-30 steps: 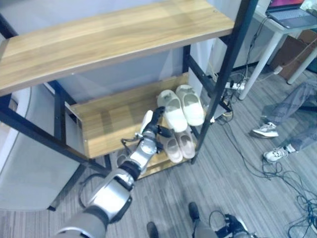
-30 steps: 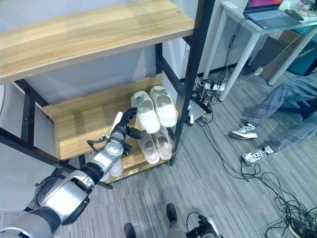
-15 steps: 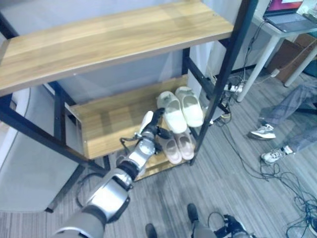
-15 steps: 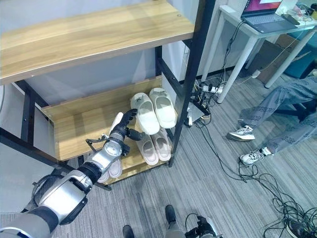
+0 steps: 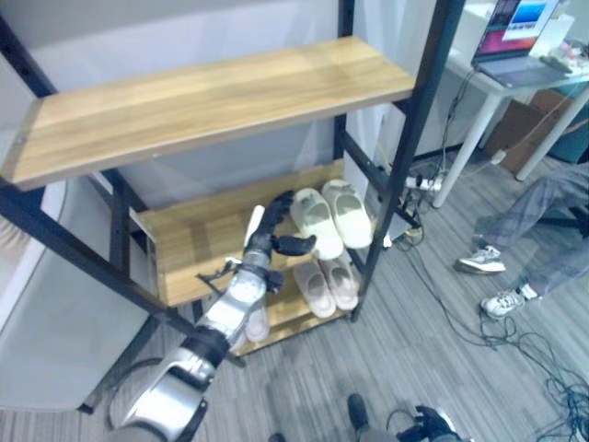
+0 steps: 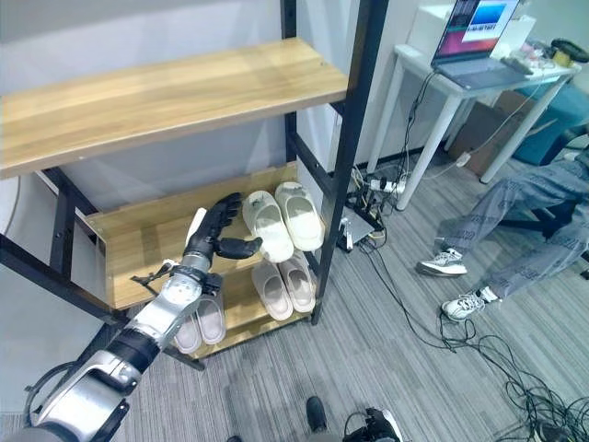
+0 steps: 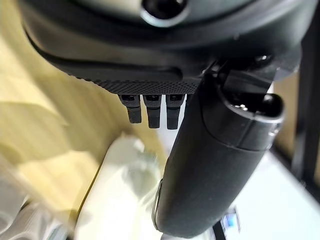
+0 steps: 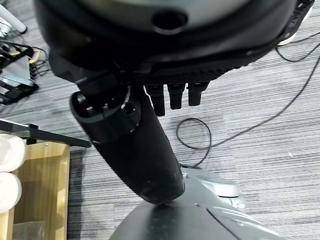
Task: Arrange the slippers neatly on the shoe rack.
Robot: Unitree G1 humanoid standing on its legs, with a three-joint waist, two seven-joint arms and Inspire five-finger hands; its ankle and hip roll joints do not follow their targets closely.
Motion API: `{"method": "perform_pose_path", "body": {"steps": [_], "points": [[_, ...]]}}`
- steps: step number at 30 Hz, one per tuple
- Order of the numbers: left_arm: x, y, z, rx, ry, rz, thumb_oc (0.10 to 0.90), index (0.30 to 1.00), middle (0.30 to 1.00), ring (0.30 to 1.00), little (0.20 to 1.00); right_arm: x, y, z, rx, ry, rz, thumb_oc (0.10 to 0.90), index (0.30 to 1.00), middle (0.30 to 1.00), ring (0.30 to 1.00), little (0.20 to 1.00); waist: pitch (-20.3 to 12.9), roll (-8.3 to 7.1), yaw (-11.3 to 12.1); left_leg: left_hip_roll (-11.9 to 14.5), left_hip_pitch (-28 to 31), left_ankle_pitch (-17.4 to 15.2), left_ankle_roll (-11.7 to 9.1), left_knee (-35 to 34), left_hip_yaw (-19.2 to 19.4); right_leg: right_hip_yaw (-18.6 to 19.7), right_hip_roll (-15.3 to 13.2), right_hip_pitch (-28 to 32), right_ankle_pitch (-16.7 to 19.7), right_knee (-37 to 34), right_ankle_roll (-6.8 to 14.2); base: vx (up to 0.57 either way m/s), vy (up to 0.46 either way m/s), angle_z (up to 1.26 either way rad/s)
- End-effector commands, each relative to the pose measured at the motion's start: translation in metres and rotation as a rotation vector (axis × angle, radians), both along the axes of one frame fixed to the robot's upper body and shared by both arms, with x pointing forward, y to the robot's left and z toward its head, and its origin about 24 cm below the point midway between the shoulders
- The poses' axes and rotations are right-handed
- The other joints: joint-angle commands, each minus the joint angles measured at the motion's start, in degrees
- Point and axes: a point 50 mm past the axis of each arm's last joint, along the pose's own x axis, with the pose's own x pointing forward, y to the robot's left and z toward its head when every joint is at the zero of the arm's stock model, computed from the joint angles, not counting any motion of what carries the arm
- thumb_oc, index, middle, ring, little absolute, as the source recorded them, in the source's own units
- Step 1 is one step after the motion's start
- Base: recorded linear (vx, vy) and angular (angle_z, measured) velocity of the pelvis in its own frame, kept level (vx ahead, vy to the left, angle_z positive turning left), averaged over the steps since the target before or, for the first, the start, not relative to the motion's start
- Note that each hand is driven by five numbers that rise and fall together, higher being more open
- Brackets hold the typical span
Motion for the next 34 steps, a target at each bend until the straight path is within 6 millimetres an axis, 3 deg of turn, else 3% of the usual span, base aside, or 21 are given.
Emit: {"method": "perform_pose_path", "body": {"steps": [1, 3, 4, 7, 8, 10, 13, 14, 15, 20, 22, 23, 24, 25, 26, 27, 28, 29, 31, 33, 34], "points": [[-0.008, 0.013, 0.048, -0.132, -0.255, -0.053, 0.800, 0.900, 0.900, 0.900, 0.900, -0.005, -0.001, -0.001, 0.017, 0.002, -0.019, 0.800, 0.900, 0.900, 0.900, 0.900, -2.99, 2.64, 2.90, -1.36, -0.86, -4.12, 0.31, -0.09, -6.72, -6.78, 3.14, 3.53, -9.57, 2.10, 0.92, -0.04, -0.016, 0.08], [-0.016, 0.020, 0.044, -0.166, -0.245, -0.063, 0.800, 0.900, 0.900, 0.900, 0.900, -0.005, -0.002, -0.001, 0.018, 0.006, -0.024, 0.800, 0.900, 0.900, 0.900, 0.900, -3.22, 2.48, 3.24, -1.31, -0.57, -4.19, 0.28, -0.09, -6.80, -6.86, 3.13, 3.91, -9.68, 2.16, 0.85, -0.02, 0.000, 0.05], [-0.037, 0.031, 0.028, -0.216, -0.200, -0.082, 0.800, 0.900, 0.900, 0.900, 0.900, -0.006, -0.002, -0.001, 0.025, 0.007, -0.034, 0.800, 0.900, 0.900, 0.900, 0.900, -3.47, 2.25, 3.94, -1.29, 0.04, -4.26, 0.29, -0.09, -6.76, -7.08, 3.15, 4.69, -9.63, 2.07, 0.78, -0.03, 0.035, 0.09], [-0.074, 0.047, -0.001, -0.281, -0.081, -0.143, 0.800, 0.900, 0.900, 0.900, 0.900, -0.011, -0.003, -0.002, 0.040, 0.018, -0.023, 0.800, 0.900, 0.900, 0.900, 0.900, -4.21, 1.92, 5.20, -1.32, 1.04, -4.85, 0.45, -0.09, -6.59, -7.14, 3.19, 5.82, -9.29, 1.16, 0.90, -0.02, 0.029, 0.03], [-0.074, 0.047, -0.001, -0.281, -0.079, -0.143, 0.800, 0.900, 0.900, 0.900, 0.900, -0.012, -0.003, -0.003, 0.040, 0.019, -0.022, 0.800, 0.900, 0.900, 0.900, 0.900, -4.26, 1.90, 5.17, -1.32, 1.08, -4.88, 0.45, -0.09, -6.56, -7.11, 3.19, 5.86, -9.27, 1.11, 0.91, 0.00, 0.000, 0.00], [-0.099, 0.054, -0.026, -0.335, 0.034, -0.158, 0.800, 0.900, 0.900, 0.900, 0.900, -0.012, -0.004, -0.002, 0.044, 0.026, -0.007, 0.800, 0.900, 0.900, 0.900, 0.900, -4.72, 1.45, 6.10, -1.26, 1.57, -4.83, 0.66, -0.09, -6.86, -7.17, 3.14, 6.38, -9.02, 0.76, 0.91, -0.02, 0.014, 0.01], [-0.120, 0.061, -0.051, -0.387, 0.157, -0.163, 0.800, 0.900, 0.900, 0.900, 0.900, -0.014, -0.007, -0.002, 0.048, 0.031, -0.005, 0.800, 0.900, 0.900, 0.900, 0.900, -5.07, 1.03, 6.83, -1.41, 1.93, -4.80, 0.84, -0.09, -7.47, -7.20, 3.26, 7.02, -9.01, 0.69, 0.86, -0.02, 0.022, 0.12], [-0.120, 0.061, -0.051, -0.387, 0.157, -0.163, 0.800, 0.900, 0.900, 0.900, 0.900, -0.014, -0.007, -0.002, 0.048, 0.031, -0.005, 0.800, 0.900, 0.900, 0.900, 0.900, -5.08, 1.03, 6.82, -1.41, 1.94, -4.81, 0.84, -0.09, -7.48, -7.21, 3.25, 7.04, -9.02, 0.68, 0.87, -0.02, 0.017, 0.10], [-0.132, 0.065, -0.066, -0.429, 0.231, -0.146, 0.800, 0.900, 0.900, 0.900, 0.900, -0.016, -0.005, -0.003, 0.055, 0.034, 0.001, 0.800, 0.900, 0.900, 0.900, 0.900, -5.26, 0.64, 7.19, -1.41, 2.08, -4.81, 0.90, -0.09, -7.73, -7.36, 3.33, 7.41, -9.08, 0.67, 0.76, -0.03, 0.017, 0.10], [-0.152, 0.082, -0.090, -0.326, 0.375, -0.096, 0.800, 0.900, 0.900, 0.900, 0.900, -0.015, -0.003, -0.003, 0.069, 0.027, 0.009, 0.800, 0.900, 0.900, 0.900, 0.900, -5.58, -0.15, 7.48, -1.29, 2.32, -4.76, 0.90, -0.09, -8.46, -7.81, 3.45, 7.83, -9.27, 0.84, 0.59, -0.02, -0.004, 0.10], [-0.167, 0.092, -0.126, -0.251, 0.541, -0.026, 0.800, 0.900, 0.900, 0.900, 0.900, -0.012, -0.003, -0.002, 0.074, 0.016, 0.004, 0.800, 0.900, 0.900, 0.900, 0.900, -5.78, -0.51, 7.48, -1.26, 2.46, -4.68, 0.89, -0.09, -8.74, -7.96, 3.55, 7.85, -9.50, 1.19, 0.46, 0.00, 0.000, 0.00], [-0.167, 0.092, -0.126, -0.251, 0.541, -0.026, 0.800, 0.900, 0.900, 0.900, 0.900, -0.012, -0.003, -0.002, 0.074, 0.016, 0.004, 0.800, 0.900, 0.900, 0.900, 0.900, -5.76, -0.49, 7.48, -1.26, 2.47, -4.68, 0.89, -0.09, -8.76, -7.98, 3.55, 7.87, -9.51, 1.19, 0.46, 0.00, 0.000, 0.00], [-0.174, 0.096, -0.140, -0.216, 0.608, 0.011, 0.800, 0.900, 0.900, 0.900, 0.900, -0.011, -0.006, -0.001, 0.069, 0.012, 0.002, 0.800, 0.900, 0.900, 0.900, 0.900, -5.80, -0.53, 7.44, -1.22, 2.48, -4.61, 0.87, -0.09, -8.80, -8.07, 3.54, 7.91, -9.53, 1.26, 0.41, 0.00, 0.000, 0.00], [-0.184, 0.099, -0.157, -0.170, 0.693, 0.049, 0.800, 0.900, 0.900, 0.900, 0.900, -0.011, -0.007, -0.001, 0.069, 0.009, -0.004, 0.800, 0.900, 0.900, 0.900, 0.900, -5.86, -0.63, 7.31, -1.24, 2.51, -4.60, 0.90, -0.09, -8.92, -8.10, 3.55, 7.85, -9.58, 1.36, 0.34, 0.00, 0.000, 0.00], [-0.203, 0.099, -0.186, -0.115, 0.842, 0.121, 0.800, 0.900, 0.900, 0.900, 0.900, -0.011, -0.011, 0.000, 0.064, 0.001, -0.012, 0.800, 0.900, 0.900, 0.900, 0.900, -5.84, -0.76, 6.95, -1.28, 2.60, -4.60, 0.92, -0.09, -9.03, -8.14, 3.59, 7.87, -9.70, 1.45, 0.25, 0.00, 0.000, 0.00], [-0.202, 0.099, -0.186, -0.115, 0.841, 0.120, 0.800, 0.900, 0.900, 0.900, 0.900, -0.011, -0.012, 0.000, 0.064, 0.000, -0.012, 0.800, 0.900, 0.900, 0.900, 0.900, -5.79, -0.71, 6.95, -1.27, 2.61, -4.61, 0.92, -0.09, -9.05, -8.16, 3.60, 7.89, -9.71, 1.46, 0.25, 0.00, 0.000, 0.00], [-0.230, 0.099, -0.215, -0.124, 1.022, 0.246, 0.800, 0.900, 0.900, 0.900, 0.900, -0.015, -0.017, 0.001, 0.054, 0.005, -0.024, 0.800, 0.900, 0.900, 0.900, 0.900, -5.90, -0.88, 6.49, -1.26, 2.65, -4.51, 0.92, -0.09, -9.25, -8.08, 3.66, 7.76, -9.89, 1.65, 0.07, 0.00, 0.000, 0.00], [-0.229, 0.099, -0.215, -0.124, 1.021, 0.245, 0.800, 0.900, 0.900, 0.900, 0.900, -0.015, -0.018, 0.001, 0.053, 0.005, -0.024, 0.800, 0.900, 0.900, 0.900, 0.900, -5.82, -0.84, 6.48, -1.25, 2.69, -4.52, 0.92, -0.09, -9.28, -8.10, 3.67, 7.80, -9.91, 1.66, 0.07, 0.00, 0.000, 0.00], [-0.263, 0.101, -0.234, -0.027, 1.223, 0.317, 0.800, 0.900, 0.900, 0.900, 0.900, -0.023, -0.021, -0.001, 0.045, 0.032, -0.035, 0.800, 0.900, 0.900, 0.900, 0.900, -5.83, -1.15, 6.10, -1.29, 2.88, -4.64, 0.86, -0.09, -9.43, -8.11, 3.77, 7.83, -10.09, 1.73, -0.15, -0.01, 0.003, 0.02], [-0.270, 0.104, -0.236, -0.002, 1.262, 0.348, 0.800, 0.900, 0.900, 0.900, 0.900, -0.025, -0.022, -0.001, 0.040, 0.041, -0.044, 0.800, 0.900, 0.900, 0.900, 0.900, -5.81, -1.21, 6.06, -1.24, 3.00, -4.71, 0.83, -0.09, -9.42, -8.10, 3.76, 7.97, -10.16, 1.66, -0.20, 0.00, 0.002, 0.10], [-0.292, 0.109, -0.238, 0.048, 1.352, 0.413, 0.800, 0.900, 0.900, 0.900, 0.900, -0.029, -0.021, -0.003, 0.043, 0.053, -0.065, 0.800, 0.900, 0.900, 0.900, 0.900, -6.01, -1.43, 6.19, -1.24, 3.20, -4.80, 0.83, -0.09, -9.49, -8.06, 3.76, 8.21, -10.26, 1.56, -0.31, 0.01, 0.001, 0.15]]}}
